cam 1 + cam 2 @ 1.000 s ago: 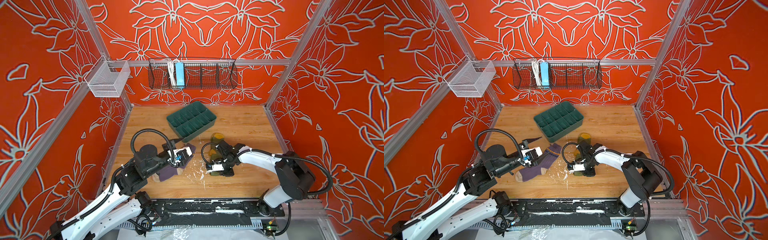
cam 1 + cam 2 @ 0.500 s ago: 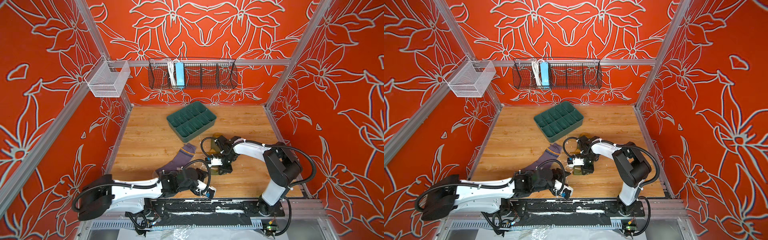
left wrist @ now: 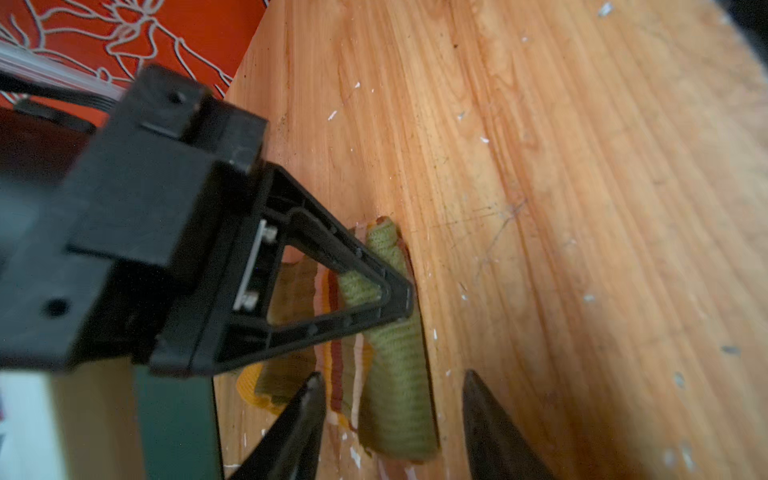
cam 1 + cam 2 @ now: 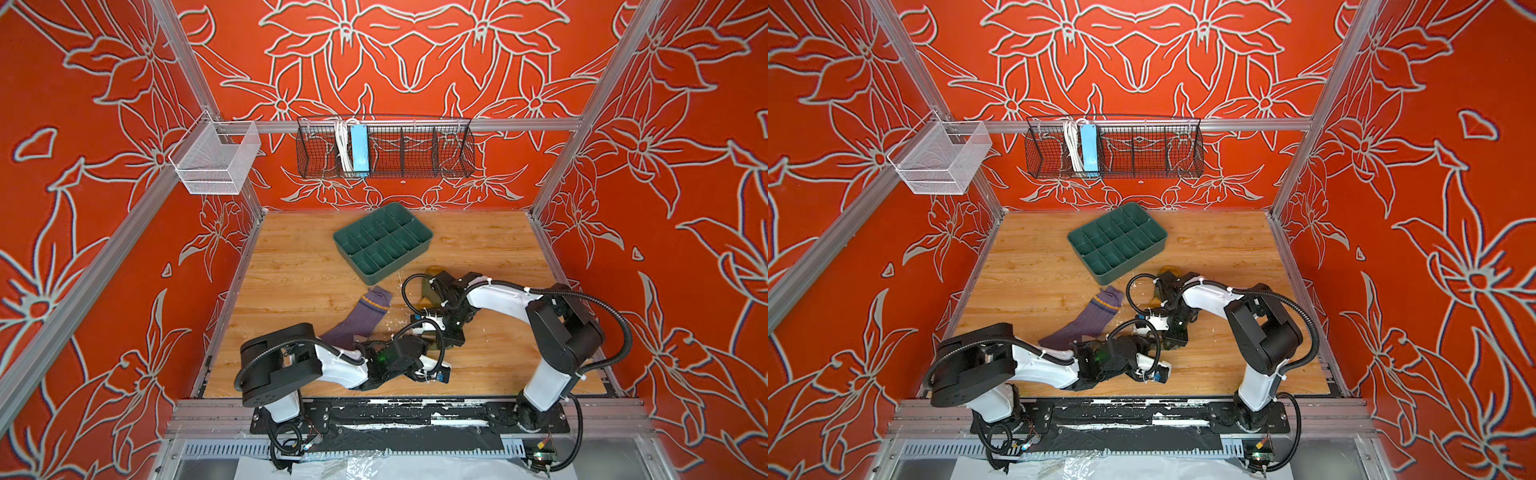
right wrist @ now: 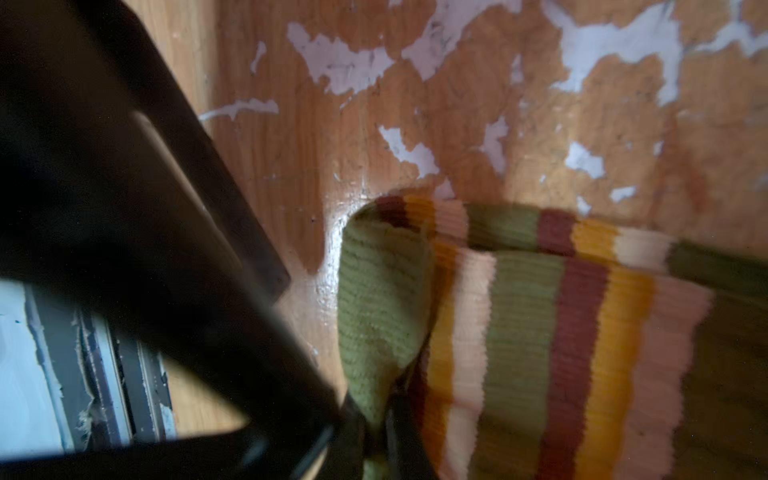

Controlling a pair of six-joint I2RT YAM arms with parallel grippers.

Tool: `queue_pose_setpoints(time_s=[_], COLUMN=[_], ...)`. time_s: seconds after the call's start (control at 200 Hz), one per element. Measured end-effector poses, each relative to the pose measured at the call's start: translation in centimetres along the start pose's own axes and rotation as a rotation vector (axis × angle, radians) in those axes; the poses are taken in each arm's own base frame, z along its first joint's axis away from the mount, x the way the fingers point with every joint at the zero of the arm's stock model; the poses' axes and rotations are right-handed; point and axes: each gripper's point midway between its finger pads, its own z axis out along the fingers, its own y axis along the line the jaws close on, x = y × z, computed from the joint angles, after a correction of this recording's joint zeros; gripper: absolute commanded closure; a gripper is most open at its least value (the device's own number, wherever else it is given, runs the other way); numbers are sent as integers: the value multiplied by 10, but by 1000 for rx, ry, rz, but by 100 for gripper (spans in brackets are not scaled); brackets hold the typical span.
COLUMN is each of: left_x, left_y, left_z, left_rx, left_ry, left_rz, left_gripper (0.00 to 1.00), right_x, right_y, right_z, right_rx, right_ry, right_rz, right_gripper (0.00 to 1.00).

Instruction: Roll the socks

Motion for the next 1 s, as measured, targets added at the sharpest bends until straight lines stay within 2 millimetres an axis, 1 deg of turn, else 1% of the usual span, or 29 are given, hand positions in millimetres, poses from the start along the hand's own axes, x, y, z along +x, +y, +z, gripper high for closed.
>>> queue_pose_setpoints(time_s=[0.205, 0.335, 0.53, 0.726, 0.931, 1.001], left_x=[15, 15, 12, 9, 8, 7], left_y=[3, 3, -2, -3, -2, -1], left_z=[12, 16, 21, 25, 27, 27], left_rx=[4, 9, 49, 69, 81, 89], left_ry=[37, 34, 30, 38, 54, 63], left_rz=[-68, -91, -118, -145, -178, -195], left_gripper=[58, 63, 78, 100, 100, 100], right_x=[0, 0, 1, 3, 4, 6], right_y=[0, 0, -1, -4, -5, -7], right_z=[0, -1, -2, -3, -6, -8], right_rx=[5, 11, 21, 44, 84, 117], right_ry=[-7, -11, -17, -11, -22, -30], right_rz=[-1, -4, 16, 32, 41, 46], right_gripper=[100, 100, 100, 100, 100, 87])
